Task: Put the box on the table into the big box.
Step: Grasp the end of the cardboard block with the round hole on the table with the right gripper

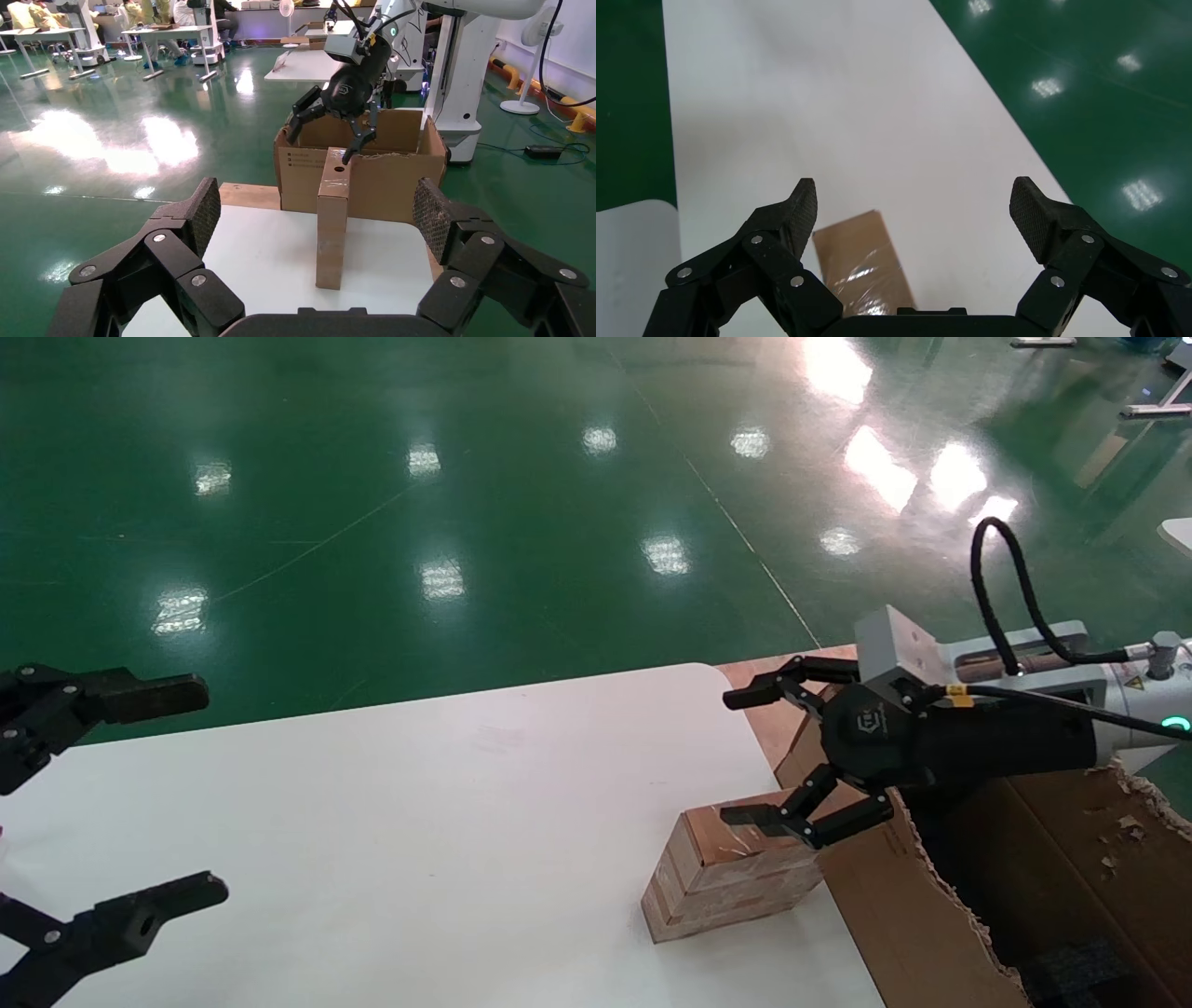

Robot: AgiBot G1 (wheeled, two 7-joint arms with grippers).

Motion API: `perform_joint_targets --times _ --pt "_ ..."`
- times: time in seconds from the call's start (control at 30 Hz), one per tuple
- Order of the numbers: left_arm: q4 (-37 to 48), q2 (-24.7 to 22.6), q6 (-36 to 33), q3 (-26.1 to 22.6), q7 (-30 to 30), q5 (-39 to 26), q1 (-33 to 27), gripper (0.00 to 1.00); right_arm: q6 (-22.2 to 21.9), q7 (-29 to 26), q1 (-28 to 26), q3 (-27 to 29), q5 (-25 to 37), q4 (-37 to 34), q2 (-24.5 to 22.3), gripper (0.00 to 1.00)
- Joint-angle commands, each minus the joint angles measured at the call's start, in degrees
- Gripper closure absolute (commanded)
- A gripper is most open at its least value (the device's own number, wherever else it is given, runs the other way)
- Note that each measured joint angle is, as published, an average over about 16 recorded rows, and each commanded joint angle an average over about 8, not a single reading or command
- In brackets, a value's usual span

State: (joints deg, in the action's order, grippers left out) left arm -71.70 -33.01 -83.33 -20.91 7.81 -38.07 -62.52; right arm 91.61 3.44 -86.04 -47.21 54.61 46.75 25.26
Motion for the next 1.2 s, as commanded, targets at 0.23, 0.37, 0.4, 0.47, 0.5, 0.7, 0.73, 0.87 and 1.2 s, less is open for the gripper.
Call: perform_joint_targets --times 0.23,0.37,0.4,0.47,0.5,0.7,0.73,0.87,1.2 --pt "0.00 0.00 0.00 0.00 0.00 0.00 0.00 0.00 0.10 1.28 -2.04 -7.62 -2.68 0.24 -1.87 0.00" --pt "0.00 0.00 0.00 0.00 0.00 0.00 0.00 0.00 0.07 2.12 -3.11 -11.22 -3.81 -0.01 -2.67 0.00" --pt "0.00 0.00 0.00 0.00 0.00 0.00 0.00 0.00 0.06 2.36 -3.35 -12.06 -4.04 -0.16 -2.81 0.00" --pt "0.00 0.00 0.00 0.00 0.00 0.00 0.00 0.00 0.05 2.91 -3.80 -13.79 -4.48 -0.53 -3.05 0.00" --pt "0.00 0.00 0.00 0.00 0.00 0.00 0.00 0.00 0.05 3.20 -4.00 -14.61 -4.68 -0.71 -3.13 0.00" --pt "0.00 0.00 0.00 -0.01 0.00 0.00 0.00 0.00 -0.02 5.58 -5.62 -19.21 -5.55 -2.04 -3.29 0.00" --pt "0.00 0.00 0.00 -0.01 0.00 0.00 0.00 0.00 -0.04 6.11 -6.05 -19.86 -5.59 -2.38 -3.25 0.00" --pt "0.00 0.00 0.00 -0.01 0.00 0.00 0.00 0.00 -0.14 8.50 -8.27 -22.13 -5.44 -4.26 -2.71 0.00" --pt "0.00 0.00 0.00 -0.01 0.00 0.01 0.00 0.00 -0.06 13.69 -13.20 -27.86 -4.73 -10.36 1.46 0.00"
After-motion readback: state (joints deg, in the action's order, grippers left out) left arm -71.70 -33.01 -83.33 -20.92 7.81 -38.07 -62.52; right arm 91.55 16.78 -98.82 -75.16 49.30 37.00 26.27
